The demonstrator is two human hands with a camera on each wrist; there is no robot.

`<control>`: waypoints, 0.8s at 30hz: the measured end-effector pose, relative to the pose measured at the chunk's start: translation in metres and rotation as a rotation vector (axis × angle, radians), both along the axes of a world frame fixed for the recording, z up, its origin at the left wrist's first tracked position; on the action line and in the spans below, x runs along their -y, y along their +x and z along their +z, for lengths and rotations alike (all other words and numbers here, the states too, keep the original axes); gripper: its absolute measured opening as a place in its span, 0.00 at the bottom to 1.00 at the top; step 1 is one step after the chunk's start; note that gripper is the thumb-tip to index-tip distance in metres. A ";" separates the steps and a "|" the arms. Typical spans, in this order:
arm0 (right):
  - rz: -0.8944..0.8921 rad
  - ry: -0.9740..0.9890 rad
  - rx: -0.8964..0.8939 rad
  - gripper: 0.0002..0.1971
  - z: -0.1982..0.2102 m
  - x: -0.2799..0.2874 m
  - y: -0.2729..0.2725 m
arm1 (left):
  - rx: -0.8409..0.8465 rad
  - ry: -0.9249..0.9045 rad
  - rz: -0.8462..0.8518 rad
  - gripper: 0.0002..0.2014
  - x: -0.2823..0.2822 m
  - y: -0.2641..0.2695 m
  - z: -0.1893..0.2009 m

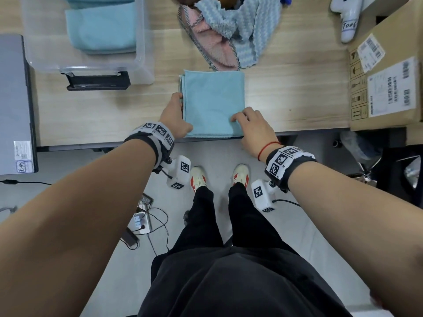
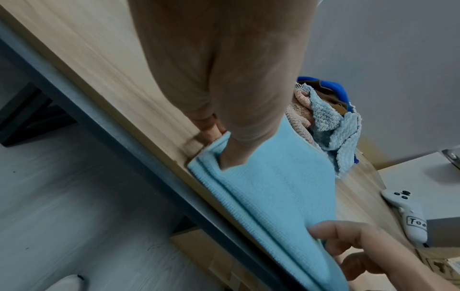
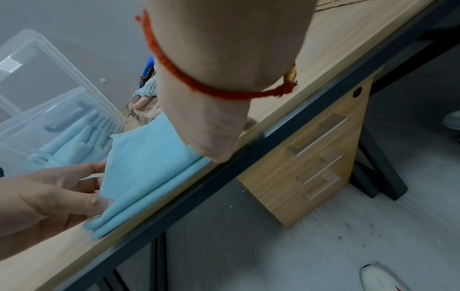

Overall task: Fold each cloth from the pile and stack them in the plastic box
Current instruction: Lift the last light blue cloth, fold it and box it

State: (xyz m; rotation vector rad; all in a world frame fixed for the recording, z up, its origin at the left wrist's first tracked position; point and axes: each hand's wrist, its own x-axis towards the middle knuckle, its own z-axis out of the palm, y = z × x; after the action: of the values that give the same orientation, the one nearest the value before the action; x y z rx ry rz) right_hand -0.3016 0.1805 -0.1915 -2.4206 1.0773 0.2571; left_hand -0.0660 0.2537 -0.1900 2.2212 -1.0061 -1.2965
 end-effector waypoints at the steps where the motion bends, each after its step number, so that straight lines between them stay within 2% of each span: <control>1: -0.001 -0.012 -0.012 0.33 0.000 0.000 -0.003 | 0.006 0.007 -0.002 0.44 0.000 0.000 0.000; 4: 0.026 -0.070 -0.042 0.32 0.005 0.003 -0.013 | 0.042 -0.036 0.035 0.54 -0.001 -0.001 0.002; 6: 0.090 -0.104 -0.032 0.34 0.009 0.005 -0.016 | 0.171 -0.079 0.036 0.57 -0.002 -0.004 0.006; 7: 0.114 -0.106 -0.007 0.35 0.011 0.004 -0.015 | 0.263 -0.096 -0.003 0.55 -0.003 -0.007 0.010; 9: 0.152 -0.071 0.021 0.41 0.011 0.001 -0.009 | 0.395 -0.119 -0.146 0.45 -0.003 -0.014 0.020; 12: 0.217 -0.005 -0.091 0.51 0.006 -0.007 0.002 | 0.371 -0.073 -0.360 0.29 -0.004 -0.022 0.023; 14: 0.216 -0.025 -0.139 0.52 0.006 -0.011 0.006 | 0.337 -0.007 -0.438 0.25 -0.008 -0.025 0.020; 15: 0.200 -0.049 -0.127 0.50 0.006 -0.011 0.008 | 0.333 0.009 -0.462 0.26 -0.010 -0.025 0.018; 17: 0.196 -0.123 -0.083 0.43 0.005 -0.009 0.012 | 0.324 0.015 -0.497 0.34 -0.014 -0.026 0.017; 20: 0.212 -0.227 -0.040 0.27 0.007 -0.006 0.015 | 0.333 0.028 -0.552 0.46 -0.016 -0.028 0.020; 22: 0.184 -0.204 -0.058 0.16 0.014 -0.005 0.018 | 0.351 0.034 -0.604 0.51 -0.018 -0.029 0.023; 24: 0.139 -0.140 -0.074 0.12 0.021 -0.004 0.019 | 0.374 0.040 -0.645 0.53 -0.020 -0.029 0.023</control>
State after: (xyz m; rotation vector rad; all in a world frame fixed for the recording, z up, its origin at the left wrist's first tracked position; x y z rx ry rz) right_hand -0.2828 0.1842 -0.1707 -2.6342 0.9888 0.3293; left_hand -0.0953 0.2738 -0.1671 2.3066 -1.9714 -1.1405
